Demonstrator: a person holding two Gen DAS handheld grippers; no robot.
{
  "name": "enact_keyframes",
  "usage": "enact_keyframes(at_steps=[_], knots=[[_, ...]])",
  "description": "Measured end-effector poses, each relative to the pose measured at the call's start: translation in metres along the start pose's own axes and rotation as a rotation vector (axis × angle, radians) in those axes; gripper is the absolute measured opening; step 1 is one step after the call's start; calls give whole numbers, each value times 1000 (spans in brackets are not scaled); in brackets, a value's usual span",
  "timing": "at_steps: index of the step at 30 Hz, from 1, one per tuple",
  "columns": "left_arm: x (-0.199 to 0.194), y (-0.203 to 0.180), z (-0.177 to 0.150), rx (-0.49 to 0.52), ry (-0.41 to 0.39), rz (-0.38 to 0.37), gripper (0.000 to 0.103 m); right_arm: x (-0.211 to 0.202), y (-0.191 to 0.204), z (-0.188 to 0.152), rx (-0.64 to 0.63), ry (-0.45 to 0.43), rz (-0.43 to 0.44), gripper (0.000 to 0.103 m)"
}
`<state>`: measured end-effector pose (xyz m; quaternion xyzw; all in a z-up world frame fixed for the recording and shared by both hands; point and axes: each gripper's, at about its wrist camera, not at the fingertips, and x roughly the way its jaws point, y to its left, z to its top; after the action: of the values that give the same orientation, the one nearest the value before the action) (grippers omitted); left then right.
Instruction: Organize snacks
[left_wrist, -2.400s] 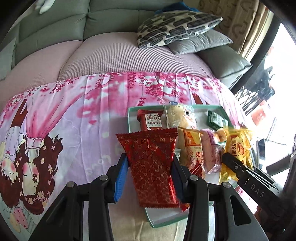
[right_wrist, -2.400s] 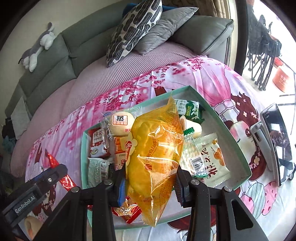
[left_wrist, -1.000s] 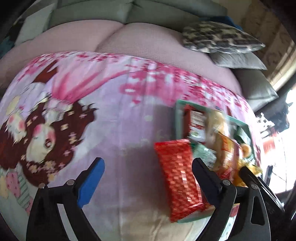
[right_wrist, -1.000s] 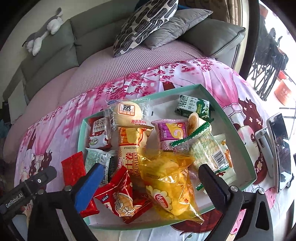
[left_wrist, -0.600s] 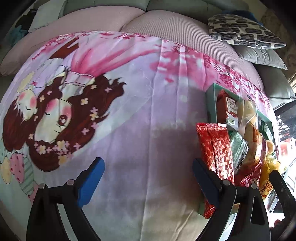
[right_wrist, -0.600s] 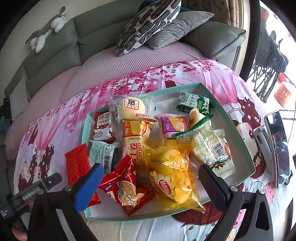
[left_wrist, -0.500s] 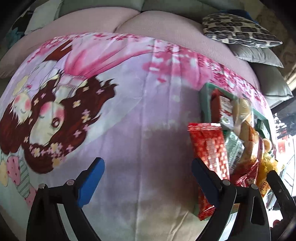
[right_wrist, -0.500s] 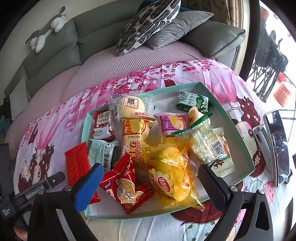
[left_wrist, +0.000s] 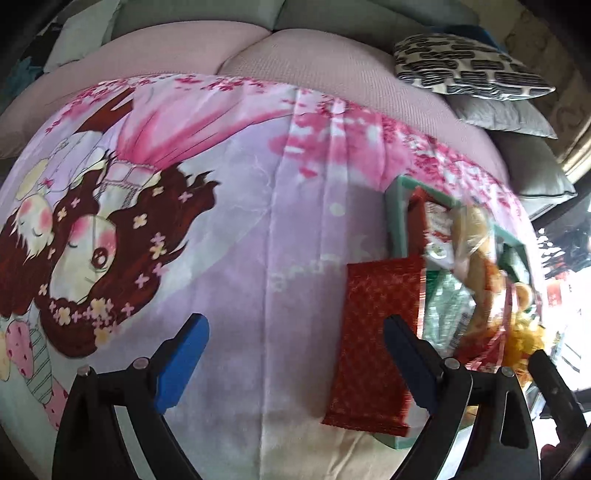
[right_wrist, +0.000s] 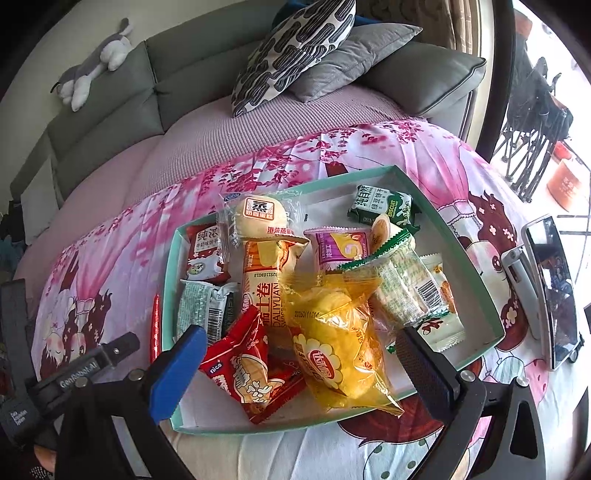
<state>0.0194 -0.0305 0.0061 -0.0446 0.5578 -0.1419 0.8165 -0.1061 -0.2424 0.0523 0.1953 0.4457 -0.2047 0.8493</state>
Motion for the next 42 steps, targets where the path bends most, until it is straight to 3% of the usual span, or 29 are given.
enact_keyframes(at_steps=[3, 6, 9, 11, 12, 19, 21, 25, 28, 31, 34, 42], knots=[[-2, -11, 1, 28, 8, -92, 95, -2, 0, 0, 1, -6, 4, 103], [1, -29, 0, 95, 18, -123, 94, -3, 0, 1, 4, -9, 6, 103], [8, -43, -2, 145, 40, -113, 72, -3, -1, 1, 7, -8, 6, 103], [16, -44, -3, 148, 71, -93, 51, -3, -1, 1, 6, -7, 7, 103], [19, -43, -4, 143, 84, -90, 48, -3, -1, 1, 6, -6, 7, 103], [14, -23, -4, 64, 112, -154, 47, -5, -5, 2, 18, -12, 12, 103], [9, -20, -4, 63, 91, -122, 44, -5, -6, 3, 21, -11, 14, 103], [4, -8, -2, 45, 65, -51, 35, -4, -7, 3, 25, -8, 16, 103], [11, -2, -1, 31, 91, -58, 28, -2, -7, 2, 24, -2, 15, 103], [17, -7, -3, 51, 99, -51, 12, 0, -6, 2, 21, 5, 15, 103], [14, -10, -4, 62, 87, -62, 11, 0, -6, 2, 23, 5, 15, 103], [-12, -12, 2, 40, 41, -195, 10, -1, -8, 2, 33, 5, 13, 103]])
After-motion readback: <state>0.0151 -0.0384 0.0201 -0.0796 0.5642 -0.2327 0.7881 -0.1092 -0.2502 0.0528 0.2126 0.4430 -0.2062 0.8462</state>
